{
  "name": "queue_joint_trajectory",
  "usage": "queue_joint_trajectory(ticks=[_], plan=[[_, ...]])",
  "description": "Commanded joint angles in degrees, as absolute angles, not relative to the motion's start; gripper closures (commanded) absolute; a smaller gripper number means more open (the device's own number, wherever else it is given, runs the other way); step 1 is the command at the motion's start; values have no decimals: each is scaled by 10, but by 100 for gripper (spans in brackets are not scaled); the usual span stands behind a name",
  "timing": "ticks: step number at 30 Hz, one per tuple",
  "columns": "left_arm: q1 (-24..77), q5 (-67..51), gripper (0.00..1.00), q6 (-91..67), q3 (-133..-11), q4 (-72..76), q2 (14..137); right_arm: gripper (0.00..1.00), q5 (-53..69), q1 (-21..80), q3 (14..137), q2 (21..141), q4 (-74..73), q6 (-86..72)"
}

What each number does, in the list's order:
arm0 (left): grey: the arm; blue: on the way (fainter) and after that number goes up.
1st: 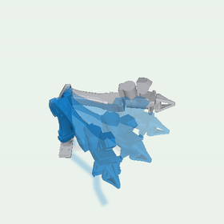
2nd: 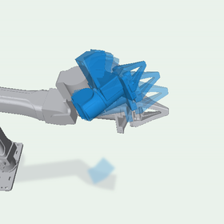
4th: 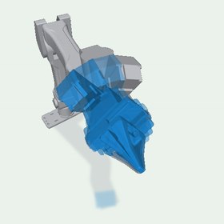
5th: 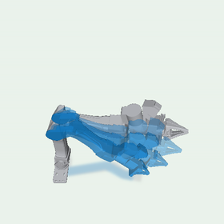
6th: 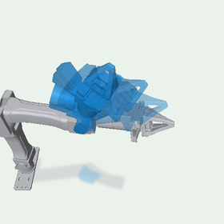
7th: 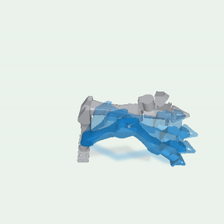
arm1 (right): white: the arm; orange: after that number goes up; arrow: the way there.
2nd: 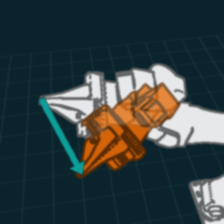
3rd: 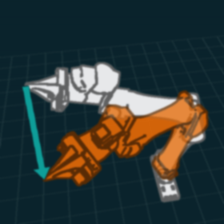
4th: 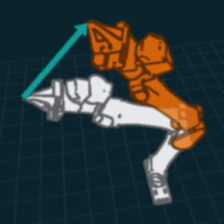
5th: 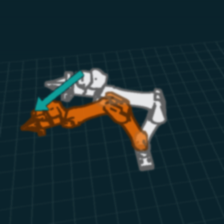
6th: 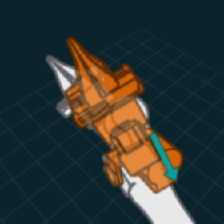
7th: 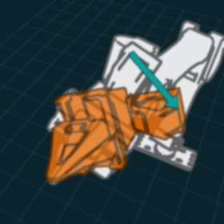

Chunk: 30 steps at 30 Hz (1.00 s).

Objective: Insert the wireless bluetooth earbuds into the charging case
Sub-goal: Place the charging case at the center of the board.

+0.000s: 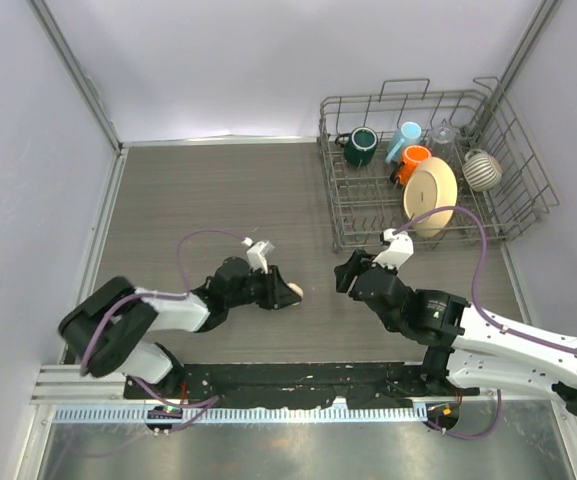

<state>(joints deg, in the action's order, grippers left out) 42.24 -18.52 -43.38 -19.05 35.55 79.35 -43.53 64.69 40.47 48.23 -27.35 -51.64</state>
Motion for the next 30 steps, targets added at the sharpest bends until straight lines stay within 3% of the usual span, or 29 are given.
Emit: queue_joint_trajectory(ticks=[1,8,9,10,12,13,19,30], plan=[[447,-180,100,-500,-227,463,879,38,-464,643,403,462,-293,-548],[448,-137,98,-582,-248,487,986,37,-493,642,380,414,-318,-555],[447,-136,97,-587,-235,509,997,37,-497,642,381,410,-321,-556],[448,-136,89,-593,-231,525,1011,38,-499,642,382,403,-323,-555],[447,-146,38,-601,-232,542,1025,37,-505,642,382,399,-328,-552],[447,-153,1,-601,-234,546,1032,37,-505,642,382,398,-329,-551],[447,-145,0,-596,-209,552,1001,37,-510,638,389,406,-345,-548],[448,25,0,-454,-256,115,685,35,-534,635,392,398,-366,-552]])
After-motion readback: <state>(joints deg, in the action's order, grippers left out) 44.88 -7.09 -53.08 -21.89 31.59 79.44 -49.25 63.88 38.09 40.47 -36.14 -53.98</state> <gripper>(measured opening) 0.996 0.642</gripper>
